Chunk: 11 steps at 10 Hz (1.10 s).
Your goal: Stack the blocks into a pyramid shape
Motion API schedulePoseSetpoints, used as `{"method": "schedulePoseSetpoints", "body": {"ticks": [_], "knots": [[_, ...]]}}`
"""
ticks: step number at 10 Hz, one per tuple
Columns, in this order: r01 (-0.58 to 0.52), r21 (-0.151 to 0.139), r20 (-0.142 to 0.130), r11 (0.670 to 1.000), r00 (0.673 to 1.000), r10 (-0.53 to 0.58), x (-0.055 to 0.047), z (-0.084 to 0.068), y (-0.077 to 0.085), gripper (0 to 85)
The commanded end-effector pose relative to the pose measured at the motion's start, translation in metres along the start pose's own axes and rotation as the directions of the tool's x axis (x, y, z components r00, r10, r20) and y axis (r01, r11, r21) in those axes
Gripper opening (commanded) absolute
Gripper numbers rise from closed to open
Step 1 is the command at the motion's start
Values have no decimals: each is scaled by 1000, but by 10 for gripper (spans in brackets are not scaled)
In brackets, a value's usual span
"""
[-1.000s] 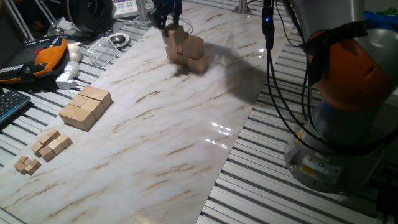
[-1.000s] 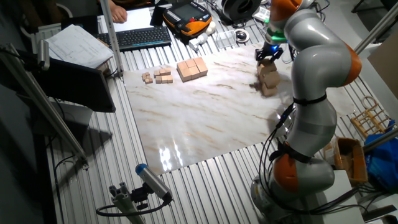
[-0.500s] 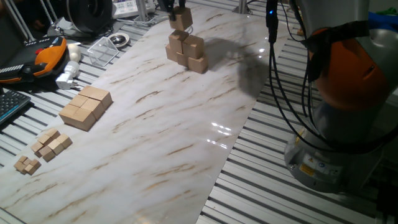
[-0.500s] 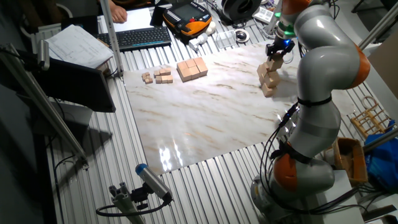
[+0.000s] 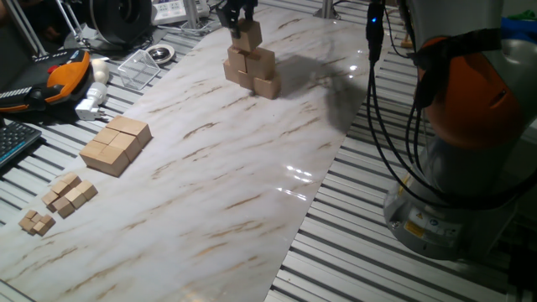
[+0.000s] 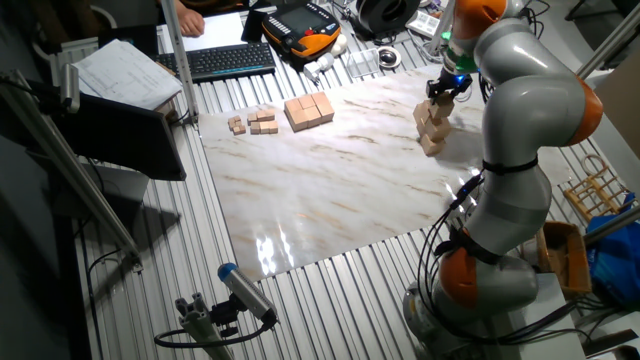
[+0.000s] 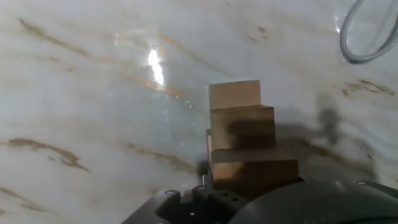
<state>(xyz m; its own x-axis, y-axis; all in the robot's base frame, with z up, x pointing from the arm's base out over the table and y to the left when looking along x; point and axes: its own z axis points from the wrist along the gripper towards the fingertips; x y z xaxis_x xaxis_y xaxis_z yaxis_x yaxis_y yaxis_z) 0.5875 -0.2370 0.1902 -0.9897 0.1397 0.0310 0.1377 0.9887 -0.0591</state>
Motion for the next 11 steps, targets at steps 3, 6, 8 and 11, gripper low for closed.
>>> {"method": "schedulePoseSetpoints", "body": {"ticks": [3, 6, 8, 11], "knots": [[1, -4, 11, 1000, 1000, -1, 1, 7, 1, 0], [26, 16, 17, 1000, 1000, -26, -1, 16, -2, 0], [23, 13, 3, 1000, 1000, -23, -1, 17, -1, 0], [-11, 25, 16, 1000, 1000, 11, -1, 17, 0, 510]]}}
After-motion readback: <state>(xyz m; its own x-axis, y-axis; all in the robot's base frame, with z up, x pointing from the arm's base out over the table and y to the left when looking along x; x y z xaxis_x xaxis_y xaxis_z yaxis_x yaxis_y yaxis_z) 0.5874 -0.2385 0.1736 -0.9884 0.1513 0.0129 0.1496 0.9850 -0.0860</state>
